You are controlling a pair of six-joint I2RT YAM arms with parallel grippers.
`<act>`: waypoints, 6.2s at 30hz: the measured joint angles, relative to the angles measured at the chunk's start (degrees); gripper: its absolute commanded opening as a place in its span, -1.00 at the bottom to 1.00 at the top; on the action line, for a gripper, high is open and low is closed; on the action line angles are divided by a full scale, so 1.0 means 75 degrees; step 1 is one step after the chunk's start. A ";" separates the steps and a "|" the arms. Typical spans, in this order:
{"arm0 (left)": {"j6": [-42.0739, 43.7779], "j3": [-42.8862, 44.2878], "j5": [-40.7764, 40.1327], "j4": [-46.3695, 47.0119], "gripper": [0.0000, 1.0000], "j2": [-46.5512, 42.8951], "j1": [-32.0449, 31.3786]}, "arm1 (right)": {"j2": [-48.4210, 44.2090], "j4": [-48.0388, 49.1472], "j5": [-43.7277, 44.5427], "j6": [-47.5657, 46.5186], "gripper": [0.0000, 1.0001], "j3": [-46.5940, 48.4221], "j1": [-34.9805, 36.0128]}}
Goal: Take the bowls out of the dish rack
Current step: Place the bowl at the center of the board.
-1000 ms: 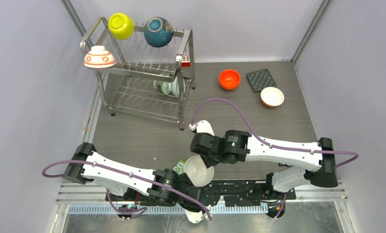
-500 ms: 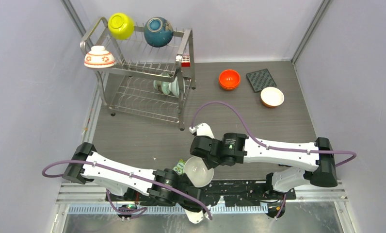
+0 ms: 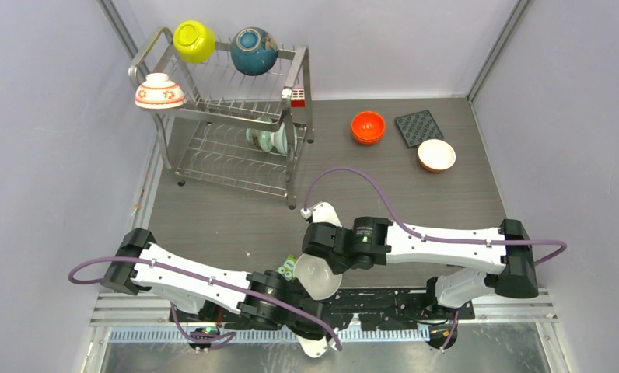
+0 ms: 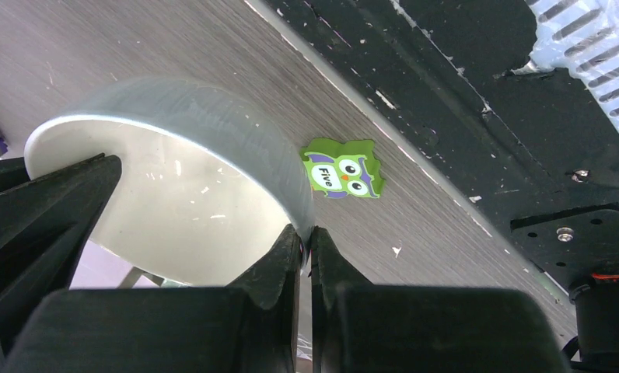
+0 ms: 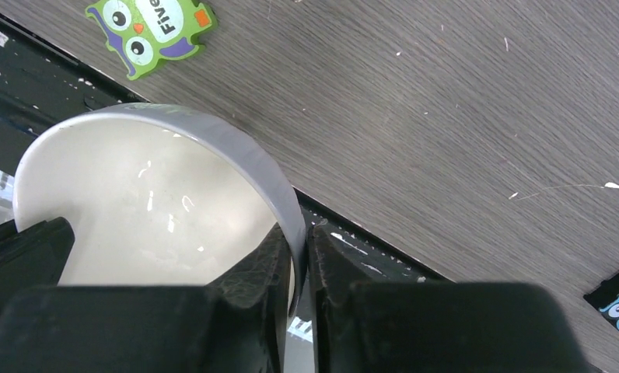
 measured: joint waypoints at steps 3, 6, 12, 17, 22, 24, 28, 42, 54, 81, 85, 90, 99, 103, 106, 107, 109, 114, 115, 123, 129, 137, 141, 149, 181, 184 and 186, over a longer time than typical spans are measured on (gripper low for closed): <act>-0.0079 0.0000 -0.0023 -0.0023 -0.99 0.0064 0.0000 | 0.0035 -0.0012 0.0003 -0.0012 -0.97 0.0000 0.0017; -0.0160 0.0000 -0.0119 0.0023 -0.91 0.0111 0.0000 | 0.0122 -0.0087 0.0085 -0.0041 -0.98 -0.0003 0.0032; -0.0589 0.0009 -0.0455 0.0082 0.13 0.0213 -0.0023 | 0.0154 -0.0096 0.0128 0.0006 -0.99 -0.0006 0.0044; -0.1081 0.0087 -0.0822 0.0079 0.96 0.0294 -0.0023 | 0.0152 -0.0099 0.0213 0.0079 -0.99 -0.0006 0.0050; -0.1469 0.0291 -0.1026 0.0125 0.99 0.0233 -0.0026 | 0.0146 -0.0102 0.0463 0.0119 -0.99 -0.0006 0.0050; -0.1597 0.0446 -0.1064 0.0131 0.99 0.0154 -0.0026 | 0.0146 -0.0102 0.0562 0.0119 -0.99 -0.0003 -0.0012; -0.1900 0.0831 -0.1107 0.0152 1.00 -0.0137 -0.0026 | 0.0102 -0.0023 0.0618 0.0114 -0.99 -0.0003 -0.0291; -0.4182 0.1215 -0.1915 0.0938 0.99 -0.0388 0.0032 | -0.0659 0.0726 0.0606 -0.0143 -0.99 -0.0775 -0.2678; -1.1080 0.0067 -0.2180 0.3013 0.93 -0.1046 0.2809 | -0.1431 0.0764 0.0641 -0.0166 -0.99 -0.1408 -0.2862; -1.8281 0.1119 -0.2495 0.0070 0.31 0.0586 0.3582 | -0.1349 0.0909 0.1043 0.0647 -0.99 -0.1507 -0.1982; -1.8447 0.1090 -0.2416 -0.0050 0.14 0.0749 0.3579 | -0.1346 0.0895 0.1055 0.0746 -0.99 -0.1373 -0.1944; -1.8476 0.1023 -0.2326 -0.0082 -0.13 0.0956 0.3567 | -0.1274 0.0863 0.1049 0.0857 -0.99 -0.1288 -0.1944; -1.8520 0.0968 -0.2270 -0.0041 -0.65 0.1207 0.3564 | -0.1247 0.0851 0.0970 0.0924 -0.99 -0.1212 -0.1915; -1.8543 0.1040 -0.2302 -0.0055 -0.92 0.1285 0.3550 | -0.1212 0.0781 0.0883 0.0921 -0.99 -0.1131 -0.1915; -1.8651 0.1099 -0.2358 -0.0169 -0.99 0.1381 0.3550 | -0.1137 0.0685 0.0836 0.0935 -0.89 -0.1026 -0.1915; -1.8669 0.1116 -0.2372 -0.0210 -0.99 0.1413 0.3550 | -0.1116 0.0662 0.0828 0.0935 -0.80 -0.1000 -0.1915; -1.8683 0.1131 -0.2372 -0.0227 -0.99 0.1431 0.3550 | -0.1102 0.0632 0.0810 0.0947 -0.59 -0.0982 -0.1915; -1.8567 0.1137 -0.2264 -0.0391 -1.00 0.1472 0.3544 | -0.1105 0.0699 0.0775 0.1052 -0.13 -0.0874 -0.1830; -1.8535 0.1134 -0.2226 -0.0408 -0.99 0.1472 0.3538 | -0.1107 0.0729 0.0781 0.1084 -0.08 -0.0863 -0.1827; -1.8538 0.1107 -0.2122 -0.0385 -0.99 0.1457 0.3582 | -0.1463 0.0950 0.0787 0.1207 -0.01 -0.0871 -0.1684; -1.8733 0.1011 -0.1985 -0.0356 -0.99 0.1349 0.3649 | -0.1518 0.1204 0.0935 0.1349 -0.08 -0.1043 -0.1658; -1.8881 0.0892 -0.1859 -0.0347 -0.99 0.0933 0.3719 | -0.1521 0.1352 0.1177 0.1495 -0.28 -0.1253 -0.1673; -1.8905 0.0854 -0.1827 -0.0332 -0.99 0.0860 0.3730 | -0.1518 0.1364 0.1201 0.1524 -0.42 -0.1309 -0.1679; -1.8981 0.0749 -0.1743 -0.0189 -0.65 0.0851 0.3730 | -0.1434 0.1355 0.1093 0.1425 -0.91 -0.1309 -0.1682; -1.3878 -0.0659 -0.2675 0.1504 0.99 -0.2967 0.3774 | -0.1699 0.0507 0.1346 0.0227 -0.99 -0.1276 -0.5995; -1.3930 -0.1309 -0.2780 0.1568 0.99 -0.3520 0.3777 | -0.1891 0.0769 0.1110 0.0233 -0.99 -0.1434 -0.7379; -1.4026 -0.1585 -0.2827 0.1571 0.99 -0.3689 0.3774 | -0.2095 0.0982 0.0866 0.0268 -0.99 -0.1743 -0.8399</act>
